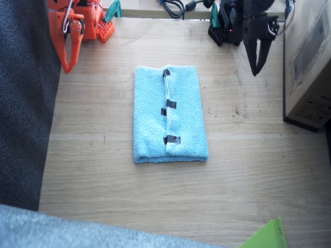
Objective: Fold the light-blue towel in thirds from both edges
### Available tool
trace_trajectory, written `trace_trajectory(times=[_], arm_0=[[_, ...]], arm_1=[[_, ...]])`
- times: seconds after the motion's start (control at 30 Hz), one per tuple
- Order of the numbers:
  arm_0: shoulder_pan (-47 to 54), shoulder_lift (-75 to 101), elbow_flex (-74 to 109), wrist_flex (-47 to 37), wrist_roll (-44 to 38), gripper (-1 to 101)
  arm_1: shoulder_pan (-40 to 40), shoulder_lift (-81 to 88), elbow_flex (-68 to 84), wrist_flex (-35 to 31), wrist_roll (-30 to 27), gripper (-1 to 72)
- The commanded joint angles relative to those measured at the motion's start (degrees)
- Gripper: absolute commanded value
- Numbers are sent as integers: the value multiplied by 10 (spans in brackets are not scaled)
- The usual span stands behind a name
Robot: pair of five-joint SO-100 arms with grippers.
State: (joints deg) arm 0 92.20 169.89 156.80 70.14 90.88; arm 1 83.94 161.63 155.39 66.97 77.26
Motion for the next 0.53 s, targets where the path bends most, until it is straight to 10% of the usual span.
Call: trace_trajectory(times=[0.0, 0.5], arm_0=[[0, 110, 25, 41, 1, -3], [3, 121, 29, 42, -1, -3]], arm_1=[[7, 91, 14, 40, 3, 11], [-70, 188, 37, 79, 86, 50]])
